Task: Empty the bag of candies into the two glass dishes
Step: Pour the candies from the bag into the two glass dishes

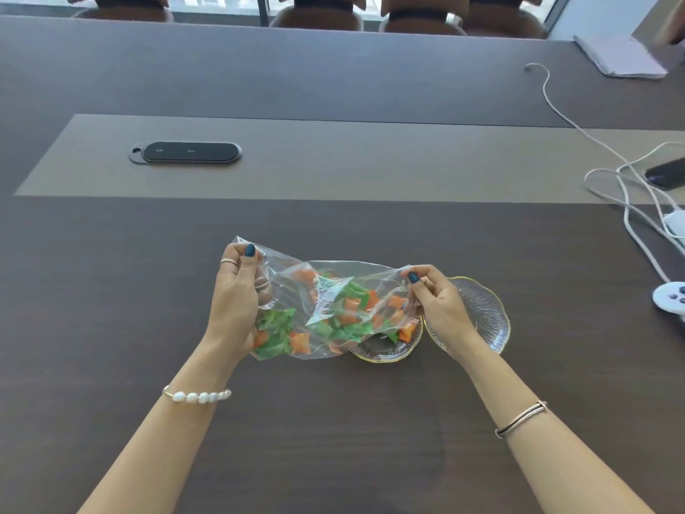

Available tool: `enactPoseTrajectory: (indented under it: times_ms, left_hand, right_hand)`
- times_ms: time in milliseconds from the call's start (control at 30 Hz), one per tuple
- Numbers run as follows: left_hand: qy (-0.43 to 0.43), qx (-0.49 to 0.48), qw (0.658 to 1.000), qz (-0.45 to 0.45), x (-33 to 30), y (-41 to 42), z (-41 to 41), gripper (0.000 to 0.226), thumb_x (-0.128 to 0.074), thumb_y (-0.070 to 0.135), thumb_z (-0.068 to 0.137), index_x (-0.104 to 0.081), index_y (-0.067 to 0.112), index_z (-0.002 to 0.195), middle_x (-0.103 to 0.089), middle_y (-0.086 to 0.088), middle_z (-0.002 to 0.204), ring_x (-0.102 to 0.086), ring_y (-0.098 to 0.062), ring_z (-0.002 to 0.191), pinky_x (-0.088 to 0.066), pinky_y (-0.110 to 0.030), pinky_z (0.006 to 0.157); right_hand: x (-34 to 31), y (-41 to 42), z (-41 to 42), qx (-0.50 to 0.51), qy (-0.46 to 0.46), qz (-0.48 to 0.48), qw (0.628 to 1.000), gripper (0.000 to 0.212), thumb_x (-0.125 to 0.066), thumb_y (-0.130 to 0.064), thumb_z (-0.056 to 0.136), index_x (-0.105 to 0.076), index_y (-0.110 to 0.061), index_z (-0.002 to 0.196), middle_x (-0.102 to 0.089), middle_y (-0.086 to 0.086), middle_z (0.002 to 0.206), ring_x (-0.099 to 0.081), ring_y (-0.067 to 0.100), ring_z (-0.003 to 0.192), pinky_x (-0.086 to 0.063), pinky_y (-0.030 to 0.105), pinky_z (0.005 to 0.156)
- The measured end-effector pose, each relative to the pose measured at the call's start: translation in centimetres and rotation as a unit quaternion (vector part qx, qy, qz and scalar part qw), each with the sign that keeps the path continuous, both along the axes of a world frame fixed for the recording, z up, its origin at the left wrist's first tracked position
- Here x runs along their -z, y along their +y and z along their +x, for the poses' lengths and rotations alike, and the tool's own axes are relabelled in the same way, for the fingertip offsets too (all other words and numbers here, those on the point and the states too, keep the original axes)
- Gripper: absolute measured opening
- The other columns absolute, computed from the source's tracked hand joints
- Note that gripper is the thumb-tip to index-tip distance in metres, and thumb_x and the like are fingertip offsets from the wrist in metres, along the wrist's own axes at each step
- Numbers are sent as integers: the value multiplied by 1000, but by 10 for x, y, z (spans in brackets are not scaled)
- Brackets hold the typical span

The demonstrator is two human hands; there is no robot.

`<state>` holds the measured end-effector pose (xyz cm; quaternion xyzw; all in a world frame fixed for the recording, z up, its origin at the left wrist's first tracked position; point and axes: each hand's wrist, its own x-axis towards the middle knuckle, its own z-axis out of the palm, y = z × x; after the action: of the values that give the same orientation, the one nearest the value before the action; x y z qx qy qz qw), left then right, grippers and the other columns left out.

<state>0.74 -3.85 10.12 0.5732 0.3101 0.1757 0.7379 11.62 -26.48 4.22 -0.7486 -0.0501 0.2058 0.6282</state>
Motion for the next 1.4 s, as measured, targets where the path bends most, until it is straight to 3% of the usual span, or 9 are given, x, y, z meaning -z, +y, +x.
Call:
enactPoseTrajectory:
  times_ms: [100, 367, 633, 733, 867, 967, 1100, 1267, 1400]
  left_hand:
    - [-15, -4, 1000, -14, -6, 6, -5, 23, -38, 25, 98, -43, 24, 76, -29, 13, 45, -19, -2, 38, -23, -14, 34]
    - [-28, 19, 999, -16, -10, 8, -4, 23, -36, 24, 99, -43, 21, 77, -27, 14, 43, -18, -2, 38, -20, -14, 35]
    - [-37, 16, 999, -26, -19, 12, -8, 26, -37, 24, 99, -43, 24, 74, -27, 14, 44, -17, -2, 38, -17, -15, 35]
    - [-38, 10, 999, -23, -19, 15, -10, 27, -37, 24, 99, -44, 25, 73, -27, 14, 44, -18, -2, 38, -18, -15, 34]
    - [-33, -5, 999, -16, -20, 19, -13, 26, -37, 25, 99, -44, 25, 73, -28, 14, 44, -19, -3, 36, -17, -17, 35]
    - [-33, -16, 999, -20, -20, 25, -16, 27, -37, 24, 99, -44, 26, 73, -28, 13, 44, -18, -3, 36, -16, -16, 33]
    - [-36, -31, 999, -22, -23, 30, -21, 28, -36, 22, 99, -44, 26, 73, -27, 14, 43, -18, -2, 35, -15, -17, 34]
    - [-45, -38, 998, -17, -31, 32, -25, 27, -36, 24, 99, -44, 26, 73, -27, 14, 42, -18, -1, 34, -16, -15, 30]
    - [-40, -37, 998, -29, -30, 32, -27, 26, -36, 24, 99, -43, 24, 75, -28, 14, 42, -19, -2, 33, -14, -15, 30]
  right_hand:
    - [-1, 6, -3, -18, 4, -17, 1000, 22, -42, -9, 95, -62, -13, 102, -54, 0, 67, -54, 12, 62, -53, 21, 60]
    - [-7, 1, -6, 14, 6, -20, 1000, 24, -42, -10, 95, -64, -15, 103, -60, 1, 75, -62, -1, 64, -53, 18, 63]
    - [-16, 7, -9, 28, -7, -6, 1000, 22, -46, -11, 94, -66, -19, 97, -61, 6, 93, -57, 11, 75, -50, 16, 58]
    - [-18, 12, -9, 29, -6, -10, 1000, 22, -45, -11, 94, -66, -17, 99, -59, 9, 92, -58, 5, 68, -52, 18, 58]
    - [-24, 18, -9, 23, -29, -22, 999, 22, -45, -11, 94, -66, -17, 101, -61, 12, 92, -56, 10, 72, -52, 23, 63]
    - [-33, 22, -9, 10, -43, -16, 999, 23, -46, -11, 93, -66, -20, 98, -63, 16, 90, -57, 16, 75, -54, 36, 73]
    - [-45, 26, -8, 10, -55, 9, 998, 22, -47, -9, 93, -66, -21, 95, -60, -2, 80, -55, 6, 63, -52, 30, 66]
    - [-41, 20, -7, 21, -43, -25, 999, 21, -46, -9, 94, -65, -12, 100, -63, 5, 85, -63, 1, 61, -56, 37, 73]
    - [-42, 17, -9, 22, -46, -18, 999, 21, -46, -8, 94, -65, -9, 102, -62, 3, 81, -63, 1, 62, -57, 32, 69]
